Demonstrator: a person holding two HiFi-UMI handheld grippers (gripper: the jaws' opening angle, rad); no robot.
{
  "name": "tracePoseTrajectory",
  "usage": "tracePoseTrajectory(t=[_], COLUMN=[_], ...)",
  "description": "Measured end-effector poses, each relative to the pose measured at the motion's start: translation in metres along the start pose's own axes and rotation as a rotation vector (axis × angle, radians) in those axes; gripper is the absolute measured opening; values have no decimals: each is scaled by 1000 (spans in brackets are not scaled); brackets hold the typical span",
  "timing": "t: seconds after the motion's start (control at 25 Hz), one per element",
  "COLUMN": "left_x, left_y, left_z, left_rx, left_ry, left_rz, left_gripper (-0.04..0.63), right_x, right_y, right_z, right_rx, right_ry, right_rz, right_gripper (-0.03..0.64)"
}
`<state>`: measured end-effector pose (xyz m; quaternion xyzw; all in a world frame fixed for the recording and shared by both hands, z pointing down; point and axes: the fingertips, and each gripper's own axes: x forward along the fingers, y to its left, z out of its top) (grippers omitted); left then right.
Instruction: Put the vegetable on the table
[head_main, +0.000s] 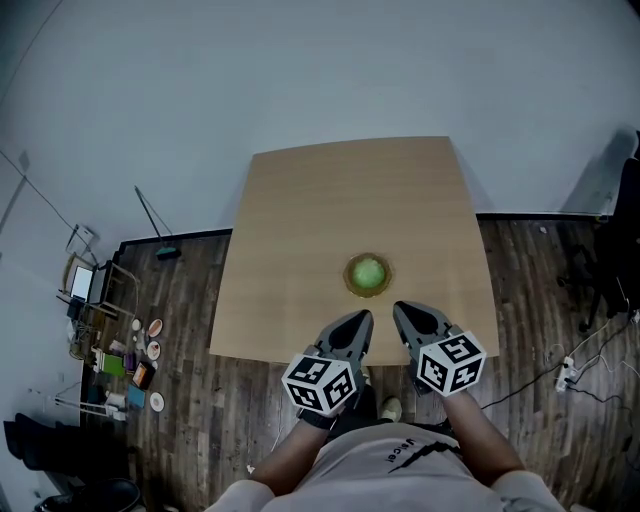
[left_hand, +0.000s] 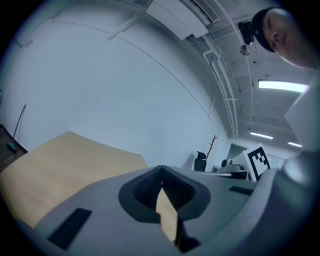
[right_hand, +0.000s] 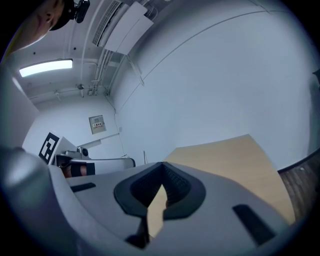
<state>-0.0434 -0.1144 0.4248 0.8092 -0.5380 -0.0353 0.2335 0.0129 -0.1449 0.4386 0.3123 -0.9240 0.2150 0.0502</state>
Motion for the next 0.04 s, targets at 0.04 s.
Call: tracePoseTrajectory(t=[0.04], left_x=[0], left_y=[0], left_z=[0], left_rx=[3], left_ry=[1], left_rz=[-1], left_gripper=[14], right_x=[0], right_y=[1], right_z=[0], right_rx=[-3], right_ry=[-1], right_rz=[-1], right_gripper=[14])
